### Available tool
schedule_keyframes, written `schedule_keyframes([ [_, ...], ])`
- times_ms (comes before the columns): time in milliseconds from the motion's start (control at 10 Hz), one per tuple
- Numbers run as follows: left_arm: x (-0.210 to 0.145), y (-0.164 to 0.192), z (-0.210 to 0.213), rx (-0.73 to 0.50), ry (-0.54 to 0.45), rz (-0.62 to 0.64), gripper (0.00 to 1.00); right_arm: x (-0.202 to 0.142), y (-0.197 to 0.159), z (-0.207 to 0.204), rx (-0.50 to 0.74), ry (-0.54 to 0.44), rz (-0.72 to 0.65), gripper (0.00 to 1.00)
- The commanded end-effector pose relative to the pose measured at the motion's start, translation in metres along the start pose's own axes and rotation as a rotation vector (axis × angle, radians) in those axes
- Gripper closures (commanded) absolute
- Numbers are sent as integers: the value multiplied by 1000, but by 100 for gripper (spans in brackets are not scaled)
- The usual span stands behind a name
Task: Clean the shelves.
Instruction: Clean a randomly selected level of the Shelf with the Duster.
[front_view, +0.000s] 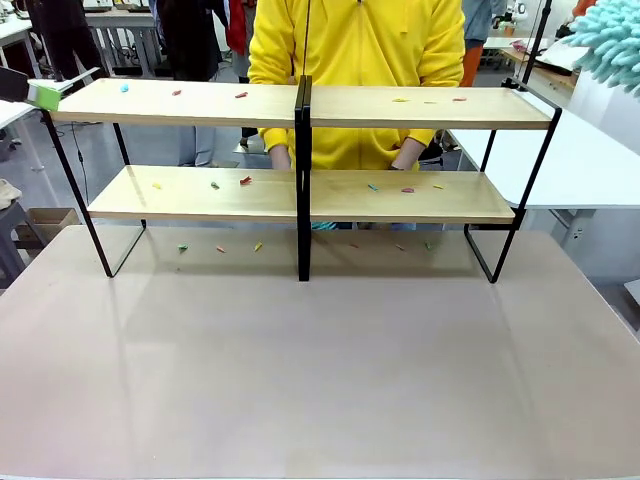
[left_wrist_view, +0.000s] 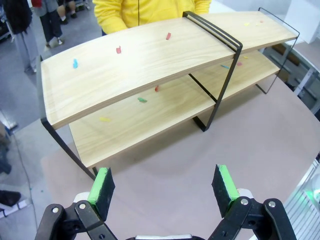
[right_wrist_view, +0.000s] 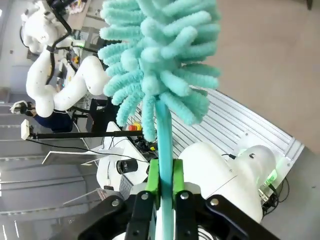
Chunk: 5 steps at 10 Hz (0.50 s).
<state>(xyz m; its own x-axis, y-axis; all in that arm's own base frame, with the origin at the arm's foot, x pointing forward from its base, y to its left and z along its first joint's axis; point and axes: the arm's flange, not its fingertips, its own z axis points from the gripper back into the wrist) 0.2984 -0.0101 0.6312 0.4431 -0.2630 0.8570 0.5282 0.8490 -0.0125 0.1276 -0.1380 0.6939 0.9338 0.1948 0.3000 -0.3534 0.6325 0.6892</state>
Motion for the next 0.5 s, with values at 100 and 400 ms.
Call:
schedule_keyframes([
  [100,0,0,0,-4,-2,-1,0,-6,8,7,15,-10,-7,100],
  [400,0,0,0,-4,-2,-1,0,-6,8,7,15,-10,-7,100],
])
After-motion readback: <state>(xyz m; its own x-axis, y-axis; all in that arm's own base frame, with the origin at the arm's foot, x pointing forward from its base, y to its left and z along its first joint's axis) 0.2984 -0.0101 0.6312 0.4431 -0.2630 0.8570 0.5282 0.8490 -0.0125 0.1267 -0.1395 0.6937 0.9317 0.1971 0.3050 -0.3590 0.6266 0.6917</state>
